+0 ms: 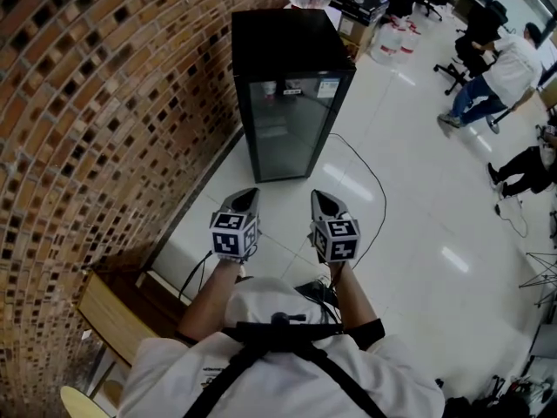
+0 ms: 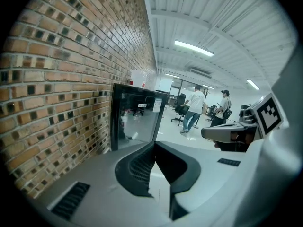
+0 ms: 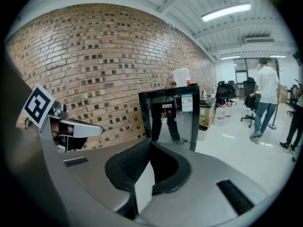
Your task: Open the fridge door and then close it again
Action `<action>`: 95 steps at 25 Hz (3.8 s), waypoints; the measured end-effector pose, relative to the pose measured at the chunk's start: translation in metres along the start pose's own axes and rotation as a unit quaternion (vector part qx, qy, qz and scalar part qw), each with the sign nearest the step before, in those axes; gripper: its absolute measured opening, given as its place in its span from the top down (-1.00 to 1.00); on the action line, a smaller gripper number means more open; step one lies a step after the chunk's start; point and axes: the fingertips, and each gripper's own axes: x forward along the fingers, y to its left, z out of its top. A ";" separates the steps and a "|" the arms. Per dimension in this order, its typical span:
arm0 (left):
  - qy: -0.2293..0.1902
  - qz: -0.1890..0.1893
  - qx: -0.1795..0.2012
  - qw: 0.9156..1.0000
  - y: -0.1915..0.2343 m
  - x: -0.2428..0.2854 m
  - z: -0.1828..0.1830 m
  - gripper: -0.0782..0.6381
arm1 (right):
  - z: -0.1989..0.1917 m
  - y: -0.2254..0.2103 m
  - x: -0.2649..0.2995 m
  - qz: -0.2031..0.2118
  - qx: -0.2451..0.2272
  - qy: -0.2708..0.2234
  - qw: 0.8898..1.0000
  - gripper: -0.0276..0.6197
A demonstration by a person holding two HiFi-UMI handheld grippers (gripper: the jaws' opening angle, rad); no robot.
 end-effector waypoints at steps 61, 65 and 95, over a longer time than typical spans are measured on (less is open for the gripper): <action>-0.101 0.351 -0.199 0.909 -0.095 0.003 -0.043 0.78 | 0.186 -0.093 0.053 0.373 -0.242 -0.058 0.894 0.91; -0.104 0.346 -0.193 0.912 -0.094 0.006 -0.035 0.78 | 0.191 -0.100 0.047 0.366 -0.237 -0.061 0.898 0.91; -0.100 0.318 -0.179 0.926 -0.099 0.015 -0.031 0.78 | 0.180 -0.105 0.024 0.350 -0.214 -0.059 0.910 0.91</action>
